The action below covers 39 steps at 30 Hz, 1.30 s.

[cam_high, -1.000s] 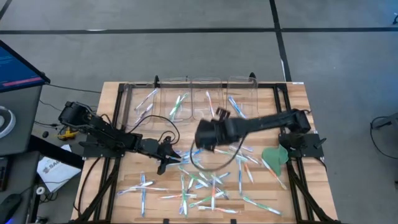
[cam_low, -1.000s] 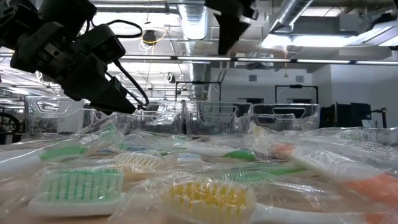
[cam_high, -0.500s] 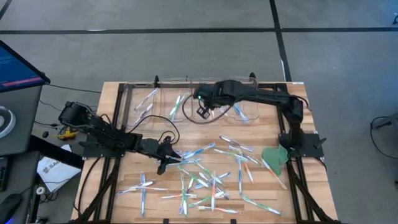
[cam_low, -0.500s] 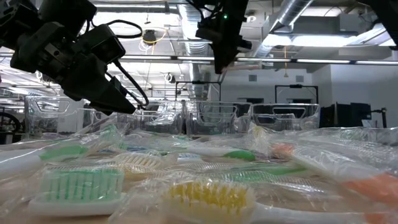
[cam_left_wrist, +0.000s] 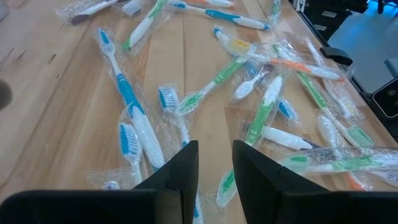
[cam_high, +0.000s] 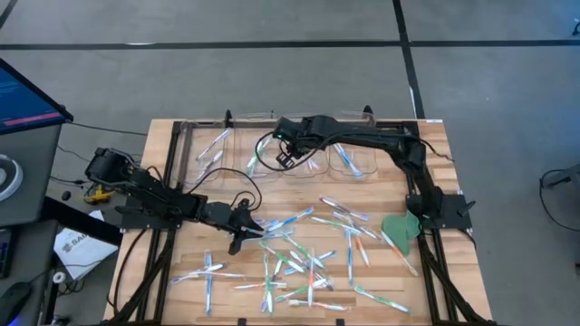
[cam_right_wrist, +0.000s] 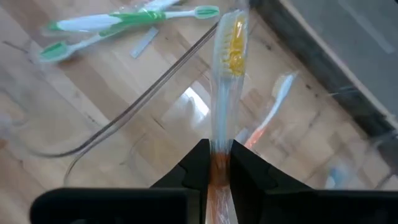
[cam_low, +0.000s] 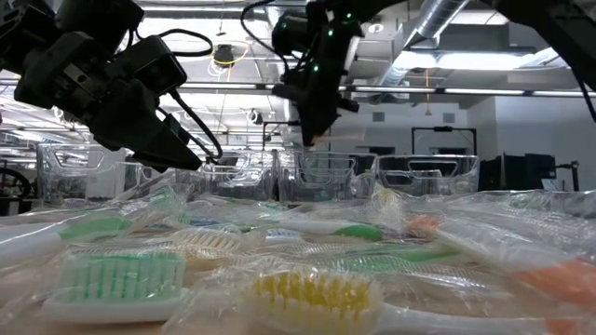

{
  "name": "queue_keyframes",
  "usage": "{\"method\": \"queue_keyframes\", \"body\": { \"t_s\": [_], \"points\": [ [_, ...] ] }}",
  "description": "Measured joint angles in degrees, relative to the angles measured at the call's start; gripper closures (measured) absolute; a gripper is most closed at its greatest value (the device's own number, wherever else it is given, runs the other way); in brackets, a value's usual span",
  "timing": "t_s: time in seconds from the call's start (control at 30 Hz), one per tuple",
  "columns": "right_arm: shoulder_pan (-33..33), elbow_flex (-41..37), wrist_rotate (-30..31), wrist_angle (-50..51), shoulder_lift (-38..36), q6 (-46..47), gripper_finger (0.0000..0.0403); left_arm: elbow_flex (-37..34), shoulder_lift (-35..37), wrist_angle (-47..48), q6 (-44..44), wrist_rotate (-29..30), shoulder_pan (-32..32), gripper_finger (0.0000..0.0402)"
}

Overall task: Pick & Place Toothbrushes
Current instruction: Put the orange toothbrush into the middle right transparent bin

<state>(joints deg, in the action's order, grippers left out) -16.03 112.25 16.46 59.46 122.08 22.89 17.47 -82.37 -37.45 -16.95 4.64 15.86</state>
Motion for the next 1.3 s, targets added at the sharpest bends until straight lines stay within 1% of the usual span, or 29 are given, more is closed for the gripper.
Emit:
{"method": "queue_keyframes", "body": {
  "t_s": [0.13, 0.2, 0.7, 0.8, 0.97, 1.17, 1.3],
  "points": [
    [-0.26, -0.03, -0.02, -0.16, 2.03, 0.92, 0.0336, 0.0, 0.0, 0.02, 0.0, 0.0, 0.02, 0.0309],
    [-0.41, -0.02, 0.0, -0.16, 2.03, -0.38, 0.0331, 0.0, 0.0, 0.02, 0.0, 0.0, 0.02, 0.0309],
    [-0.13, 0.35, 0.01, 0.3, 1.46, -1.05, 0.0328, 0.0, 0.0, 0.06, 0.0, 0.0, 0.02, 0.0309],
    [0.18, 2.92, 0.01, 3.76, 1.47, -2.74, 0.0327, 0.0, 0.0, 0.09, 0.0, 0.0, 0.02, 0.0309],
    [3.05, 8.23, 0.01, 14.03, 1.47, -2.38, 0.0327, 0.0, 0.0, 0.13, 0.0, 0.0, 0.02, 0.0309],
    [10.39, 13.05, 0.03, 25.48, 1.44, -1.94, 0.0327, 0.0, 0.0, 0.13, 0.0, 0.02, 0.2, 0.0309],
    [16.58, 14.3, 0.09, 30.46, 1.44, -1.01, 0.0327, -0.02, 0.02, 0.13, 0.0, 0.02, 0.52, 0.0309]
  ]
}}
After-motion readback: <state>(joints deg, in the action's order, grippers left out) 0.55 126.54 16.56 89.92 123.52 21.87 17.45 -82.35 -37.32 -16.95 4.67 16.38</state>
